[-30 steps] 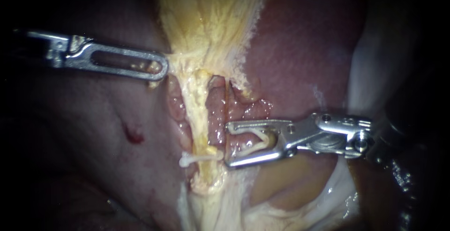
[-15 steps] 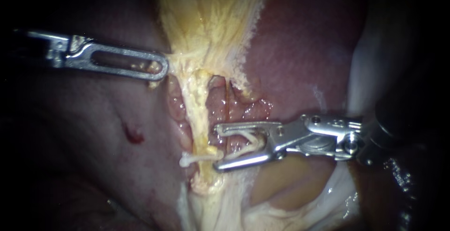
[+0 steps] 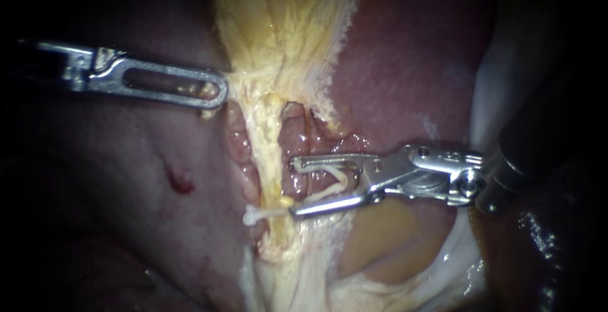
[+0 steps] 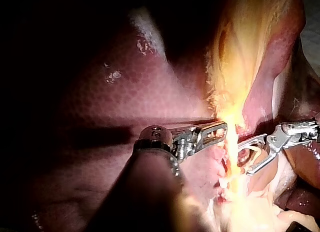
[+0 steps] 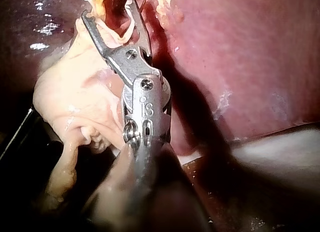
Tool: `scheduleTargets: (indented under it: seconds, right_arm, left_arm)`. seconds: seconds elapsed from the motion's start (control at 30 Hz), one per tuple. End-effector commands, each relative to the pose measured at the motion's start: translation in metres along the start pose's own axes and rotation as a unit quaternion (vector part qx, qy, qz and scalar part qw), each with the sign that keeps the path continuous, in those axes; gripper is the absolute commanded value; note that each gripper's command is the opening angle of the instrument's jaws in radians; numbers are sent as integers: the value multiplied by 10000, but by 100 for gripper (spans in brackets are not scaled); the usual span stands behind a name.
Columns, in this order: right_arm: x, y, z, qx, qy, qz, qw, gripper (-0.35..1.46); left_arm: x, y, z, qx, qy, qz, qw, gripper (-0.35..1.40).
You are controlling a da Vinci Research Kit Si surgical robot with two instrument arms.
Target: Clipping second clip left tube
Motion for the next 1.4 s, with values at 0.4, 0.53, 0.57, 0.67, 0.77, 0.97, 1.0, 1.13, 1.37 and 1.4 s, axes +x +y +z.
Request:
scheduleTargets:
  seconds: [0.4, 0.53, 0.57, 0.67, 0.77, 0.97, 1.0, 1.13, 1.37, 1.4]
  right_arm:
    - [-2, 7, -1, 42, 0, 0, 10000, 50]
    - [-4, 10, -1, 57, -4, -33, 10000, 50]
    - [-4, 11, -1, 71, -4, -33, 10000, 50]
    - [-4, 11, 0, 70, -4, -34, 10000, 50]
    - [-4, 11, 0, 83, -3, -5, 10000, 50]
    - [-7, 8, 7, 191, -9, 40, 9998, 50]
    - [-8, 6, 9, 222, -11, 36, 9997, 50]
    - [-9, 3, 16, 285, -15, 81, 9996, 50]
    - [-9, -2, 29, 363, -22, 78, 9993, 50]
    - [-10, -2, 31, 379, -23, 75, 9993, 50]
  left_arm:
    - [0, 0, 0, 0, 1, 1, 10000, -35]
    - [0, 0, 0, -1, 1, 1, 10000, -35]
    - [0, 0, 0, -1, 1, 1, 10000, -35]
    - [0, 0, 0, -1, 1, 1, 10000, -35]
    - [0, 0, 0, -1, 1, 1, 10000, -35]
    - [0, 0, 0, -1, 1, 1, 10000, -35]
    - [0, 0, 0, -1, 1, 1, 10000, -35]
    - [0, 0, 0, -1, 1, 1, 10000, -35]
    - [0, 0, 0, -1, 1, 1, 10000, -35]
    - [0, 0, 0, -1, 0, 1, 10000, -35]
